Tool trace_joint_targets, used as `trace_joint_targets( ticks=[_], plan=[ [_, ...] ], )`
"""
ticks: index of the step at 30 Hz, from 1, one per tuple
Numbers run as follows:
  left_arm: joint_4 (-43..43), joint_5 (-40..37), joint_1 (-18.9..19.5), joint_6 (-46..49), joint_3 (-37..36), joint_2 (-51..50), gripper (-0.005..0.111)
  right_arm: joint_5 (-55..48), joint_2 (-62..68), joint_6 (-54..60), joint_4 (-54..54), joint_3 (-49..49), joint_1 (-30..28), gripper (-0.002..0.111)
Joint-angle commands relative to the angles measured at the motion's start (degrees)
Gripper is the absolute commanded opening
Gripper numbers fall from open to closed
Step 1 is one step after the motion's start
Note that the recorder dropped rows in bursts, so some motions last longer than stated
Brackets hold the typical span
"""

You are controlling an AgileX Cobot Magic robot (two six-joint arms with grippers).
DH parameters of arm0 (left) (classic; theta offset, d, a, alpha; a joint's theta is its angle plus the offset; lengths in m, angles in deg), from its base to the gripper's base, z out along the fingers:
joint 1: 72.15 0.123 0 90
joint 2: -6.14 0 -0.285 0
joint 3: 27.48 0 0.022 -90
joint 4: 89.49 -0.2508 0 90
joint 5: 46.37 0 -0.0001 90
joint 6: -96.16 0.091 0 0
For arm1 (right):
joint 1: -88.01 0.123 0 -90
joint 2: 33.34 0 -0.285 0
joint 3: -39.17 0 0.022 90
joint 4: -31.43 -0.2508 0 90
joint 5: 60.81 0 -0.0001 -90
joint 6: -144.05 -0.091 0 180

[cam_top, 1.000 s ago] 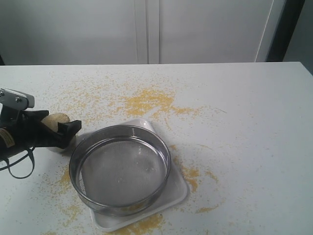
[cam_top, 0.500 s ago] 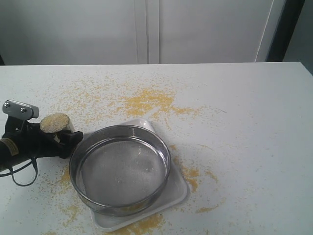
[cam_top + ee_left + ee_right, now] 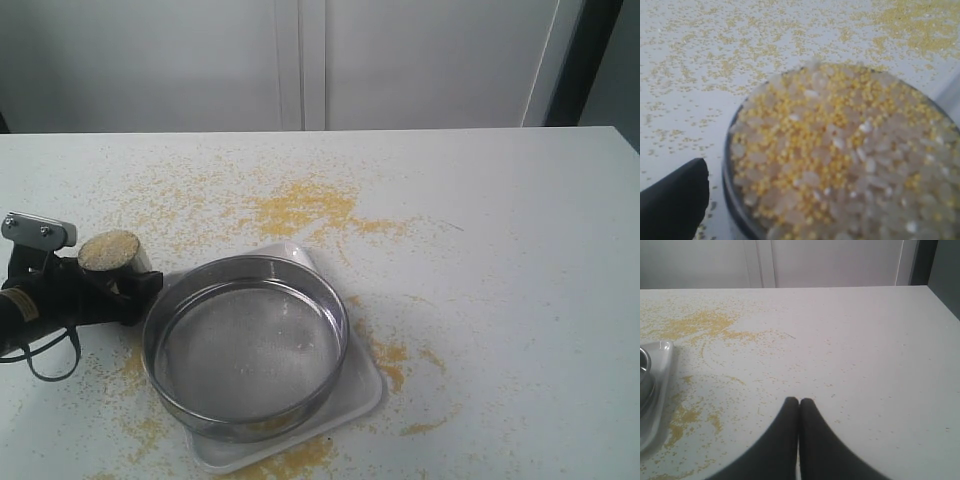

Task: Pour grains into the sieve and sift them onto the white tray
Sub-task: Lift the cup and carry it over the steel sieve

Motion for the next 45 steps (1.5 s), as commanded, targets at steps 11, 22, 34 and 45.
trace_joint_targets(
  ticks=[11,22,34,45],
  plan=[
    [2.24,0.45,-0.24,1.83,0.15,-0.65,0.082,0.5,-0.33,-0.28,0.5,0.32,0.09,0.0],
    [4.4,-0.55,-0.24,2.23,0.15,-0.65,0.016,0.5,-0.33,-0.28,0.5,0.32,0.09,0.0],
    [4.9,-7.78,-0.24,3.53,0.02,4.32,0.0,0.5,-0.33,-0.28,0.5,0.32,0.09,0.0],
    [-3.17,-20.9,-0.33,-1.21,0.02,20.43,0.0,0.5,-0.33,-0.28,0.37,0.32,0.09,0.0]
  ],
)
